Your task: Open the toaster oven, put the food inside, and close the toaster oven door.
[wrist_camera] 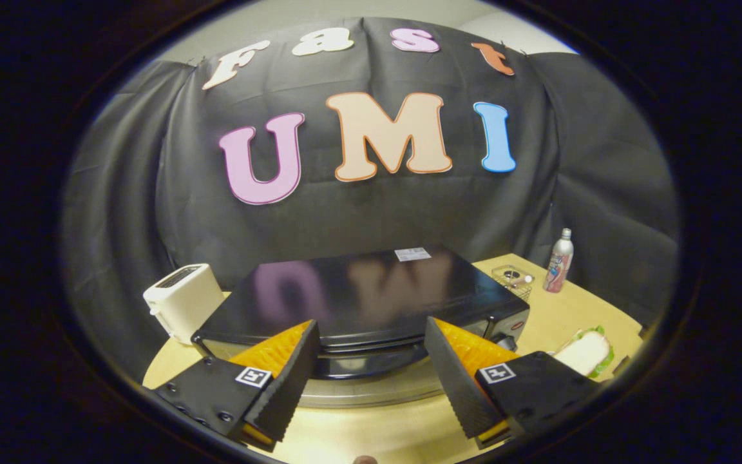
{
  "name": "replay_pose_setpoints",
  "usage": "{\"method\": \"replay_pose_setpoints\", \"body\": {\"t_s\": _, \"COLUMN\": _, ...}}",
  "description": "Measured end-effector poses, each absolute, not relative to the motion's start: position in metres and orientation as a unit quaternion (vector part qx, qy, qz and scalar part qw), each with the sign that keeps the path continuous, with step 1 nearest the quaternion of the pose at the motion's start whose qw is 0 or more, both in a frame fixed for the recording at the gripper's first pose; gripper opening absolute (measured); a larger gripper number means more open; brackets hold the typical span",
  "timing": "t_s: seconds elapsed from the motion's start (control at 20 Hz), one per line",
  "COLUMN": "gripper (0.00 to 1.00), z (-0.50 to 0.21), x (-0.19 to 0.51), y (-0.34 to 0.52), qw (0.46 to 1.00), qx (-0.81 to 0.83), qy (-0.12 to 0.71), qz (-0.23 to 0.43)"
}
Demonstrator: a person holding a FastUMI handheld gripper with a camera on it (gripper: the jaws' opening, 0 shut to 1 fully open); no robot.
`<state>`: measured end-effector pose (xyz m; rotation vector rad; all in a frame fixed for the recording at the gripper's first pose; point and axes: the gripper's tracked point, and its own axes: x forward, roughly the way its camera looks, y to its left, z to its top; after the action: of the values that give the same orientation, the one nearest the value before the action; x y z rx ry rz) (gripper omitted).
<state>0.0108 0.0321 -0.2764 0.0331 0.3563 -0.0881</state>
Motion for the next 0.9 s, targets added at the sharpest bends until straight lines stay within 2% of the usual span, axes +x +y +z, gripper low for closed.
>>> {"method": "replay_pose_setpoints", "body": {"t_s": 0.4, "gripper": 1.00, "z": -0.286, "x": -0.044, "y": 0.027, "qw": 0.979, "qx": -0.001, "qy": 0.200, "qz": -0.037}}
{"method": "replay_pose_setpoints", "body": {"t_s": 0.9, "gripper": 1.00, "z": -0.348, "x": -0.131, "y": 0.013, "qw": 0.953, "qx": -0.033, "qy": 0.296, "qz": -0.059}}
